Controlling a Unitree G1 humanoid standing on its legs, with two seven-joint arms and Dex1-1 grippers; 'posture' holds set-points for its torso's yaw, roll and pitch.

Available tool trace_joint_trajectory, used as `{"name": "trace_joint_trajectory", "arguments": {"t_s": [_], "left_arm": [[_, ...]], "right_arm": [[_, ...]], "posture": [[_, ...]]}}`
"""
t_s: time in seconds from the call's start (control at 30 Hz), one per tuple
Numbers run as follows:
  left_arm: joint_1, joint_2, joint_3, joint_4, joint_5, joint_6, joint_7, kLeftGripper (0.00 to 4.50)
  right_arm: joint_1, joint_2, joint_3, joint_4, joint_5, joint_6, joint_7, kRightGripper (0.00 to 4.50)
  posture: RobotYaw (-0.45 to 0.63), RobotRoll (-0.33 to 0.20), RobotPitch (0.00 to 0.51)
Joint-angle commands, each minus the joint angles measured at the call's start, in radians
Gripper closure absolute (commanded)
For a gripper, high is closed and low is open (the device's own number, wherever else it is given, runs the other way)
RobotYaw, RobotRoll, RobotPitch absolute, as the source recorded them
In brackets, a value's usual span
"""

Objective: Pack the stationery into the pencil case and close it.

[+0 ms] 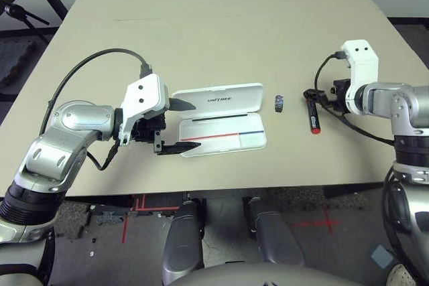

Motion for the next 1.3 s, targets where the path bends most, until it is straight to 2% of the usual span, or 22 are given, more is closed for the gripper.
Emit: {"name": "trace_joint_trajectory", "arguments": {"t_s": [0.03,0.37,0.5,0.73,0.77,0.8,1.0,1.3], "left_arm": [[0.014,0.007,-0.02,-0.016,0.014,-0.007,0.003,0.04],[0.012,-0.002,-0.035,-0.016,0.021,-0.009,0.006,0.04],[0.013,-0.001,-0.034,-0.018,0.022,-0.007,0.01,0.0],[0.016,0.007,-0.026,-0.021,0.024,-0.001,0.019,0.0],[0.016,0.007,-0.025,-0.019,0.025,-0.001,0.021,0.0],[0.015,0.008,-0.024,-0.017,0.028,-0.003,0.022,0.0],[0.016,0.019,-0.017,-0.011,0.029,-0.008,0.018,0.0],[0.016,0.043,0.005,0.016,0.036,-0.022,0.015,0.0]], "right_arm": [[0.026,-0.005,0.0,-0.061,0.024,0.077,0.007,0.0],[0.056,0.018,0.007,-0.084,0.026,0.098,-0.001,0.0],[0.054,0.013,0.001,-0.046,0.015,0.061,-0.001,0.9],[0.013,-0.052,0.022,0.034,-0.002,-0.009,0.036,3.58],[0.008,-0.06,0.028,0.04,-0.001,-0.015,0.042,3.91],[0.001,-0.071,0.035,0.043,0.002,-0.017,0.052,4.03],[-0.041,-0.156,0.087,0.043,0.02,-0.066,0.144,4.03],[-0.063,-0.373,0.229,-0.114,0.066,-0.264,0.481,4.03]], "posture": [[-0.05,0.0,0.229],[-0.05,0.0,0.232],[-0.05,0.0,0.232],[-0.04,0.0,0.227],[-0.04,0.0,0.227],[-0.04,0.0,0.225],[-0.04,0.0,0.219],[-0.03,0.0,0.218]]}}
